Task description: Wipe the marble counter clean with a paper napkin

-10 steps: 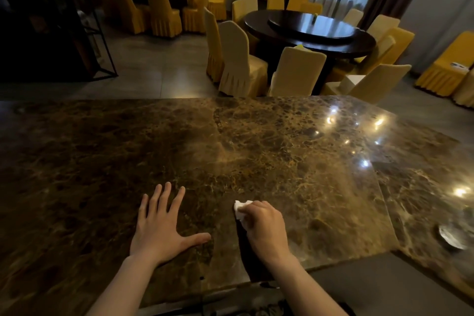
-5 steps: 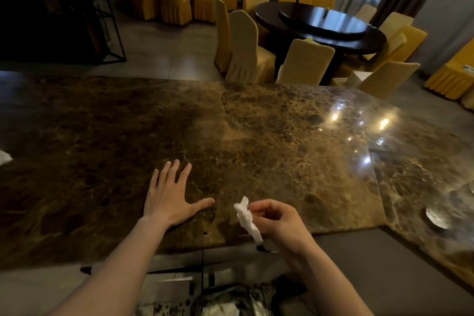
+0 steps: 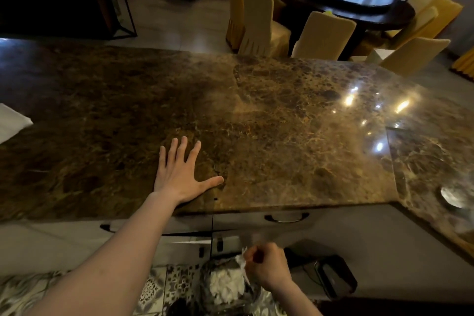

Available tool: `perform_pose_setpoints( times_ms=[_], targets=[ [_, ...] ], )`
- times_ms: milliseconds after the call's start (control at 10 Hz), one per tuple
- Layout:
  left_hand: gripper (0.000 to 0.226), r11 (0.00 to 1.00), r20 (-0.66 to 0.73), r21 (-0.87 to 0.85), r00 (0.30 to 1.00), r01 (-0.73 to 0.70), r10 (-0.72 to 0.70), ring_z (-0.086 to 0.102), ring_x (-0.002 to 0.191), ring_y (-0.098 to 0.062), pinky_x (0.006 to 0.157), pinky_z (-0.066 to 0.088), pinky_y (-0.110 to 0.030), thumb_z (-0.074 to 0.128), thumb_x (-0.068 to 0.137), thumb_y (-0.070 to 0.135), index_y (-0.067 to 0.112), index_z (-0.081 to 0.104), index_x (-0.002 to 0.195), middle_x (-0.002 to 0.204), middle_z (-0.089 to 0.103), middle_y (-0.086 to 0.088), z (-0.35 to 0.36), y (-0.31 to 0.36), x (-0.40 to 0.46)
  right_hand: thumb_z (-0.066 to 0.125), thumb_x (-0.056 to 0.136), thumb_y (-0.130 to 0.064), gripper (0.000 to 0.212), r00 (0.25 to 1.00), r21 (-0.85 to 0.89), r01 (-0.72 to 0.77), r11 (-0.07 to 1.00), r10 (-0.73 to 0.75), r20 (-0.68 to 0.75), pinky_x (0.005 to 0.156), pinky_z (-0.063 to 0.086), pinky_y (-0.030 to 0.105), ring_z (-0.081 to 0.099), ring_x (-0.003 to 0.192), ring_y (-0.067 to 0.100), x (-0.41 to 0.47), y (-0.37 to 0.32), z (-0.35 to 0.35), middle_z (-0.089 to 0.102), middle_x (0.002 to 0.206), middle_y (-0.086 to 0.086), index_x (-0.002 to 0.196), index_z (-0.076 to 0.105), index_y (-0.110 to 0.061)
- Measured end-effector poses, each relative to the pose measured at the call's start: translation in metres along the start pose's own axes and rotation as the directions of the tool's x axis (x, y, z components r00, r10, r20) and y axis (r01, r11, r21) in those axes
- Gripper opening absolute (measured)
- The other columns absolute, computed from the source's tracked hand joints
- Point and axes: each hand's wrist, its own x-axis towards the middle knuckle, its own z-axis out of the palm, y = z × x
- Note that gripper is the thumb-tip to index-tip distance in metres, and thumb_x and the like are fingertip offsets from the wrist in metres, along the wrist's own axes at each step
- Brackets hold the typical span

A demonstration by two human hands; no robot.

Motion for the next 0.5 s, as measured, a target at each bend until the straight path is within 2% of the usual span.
perform_pose_setpoints(
  times_ms=[100,200,300,400,500],
  targets=[
    [0.123,1.000,0.004,0.002,1.000,0.002,-0.002,-0.026,0.158,-0.026,0.130,-0.014,-0.057,0.030,0.072,0.105,0.034,-0.008,0.165,0.175,-0.018,-0.006,0.000,0.000,0.001,0.068,0.071,-0.013,0.012,0.998,-0.058,-0.012,0.998,0.008,-0.066,0.067,0.054,0.024,0.068,0.074,0.007,0.005,0.007,0.011,0.074,0.071,-0.005,0.069,0.072,-0.025],
    [0.124,1.000,0.011,-0.002,1.000,0.002,-0.002,-0.026,0.158,-0.026,0.130,-0.013,-0.058,0.027,0.069,0.106,0.034,-0.008,0.165,0.175,-0.019,-0.006,-0.002,0.002,0.002,0.071,0.071,-0.014,0.011,0.998,-0.086,-0.008,0.996,0.003,-0.064,0.070,0.055,0.028,0.068,0.076,0.009,0.010,0.008,0.020,0.073,0.073,-0.004,0.072,0.071,-0.025],
    [0.127,1.000,0.010,-0.001,1.000,0.005,-0.005,-0.026,0.158,-0.026,0.131,-0.012,-0.059,0.020,0.064,0.107,0.034,-0.009,0.165,0.175,-0.018,-0.006,-0.003,0.002,0.002,0.069,0.076,-0.013,0.014,0.998,-0.107,0.019,0.994,-0.025,-0.062,0.076,0.054,0.027,0.067,0.088,0.011,0.016,0.012,0.028,0.073,0.087,-0.008,0.081,0.073,-0.027],
    [0.126,1.000,0.012,0.004,1.000,0.004,-0.004,-0.025,0.159,-0.027,0.131,-0.010,-0.060,0.020,0.065,0.106,0.034,-0.009,0.165,0.176,-0.018,-0.006,-0.006,0.004,0.000,0.064,0.085,-0.012,0.022,0.997,-0.125,0.017,0.992,-0.026,-0.068,0.078,0.055,0.027,0.066,0.085,0.007,0.017,0.019,0.028,0.071,0.082,-0.010,0.076,0.070,-0.031],
    [0.125,1.000,0.002,0.024,1.000,-0.007,0.007,-0.024,0.159,-0.027,0.131,-0.009,-0.060,0.021,0.067,0.106,0.034,-0.009,0.165,0.176,-0.017,-0.006,-0.005,0.004,-0.001,0.068,0.085,-0.026,0.016,0.992,-0.127,0.024,0.992,-0.040,-0.123,0.074,0.058,0.030,0.066,0.077,0.007,0.019,0.023,0.016,0.070,0.074,-0.009,0.071,0.067,-0.032]
  ],
)
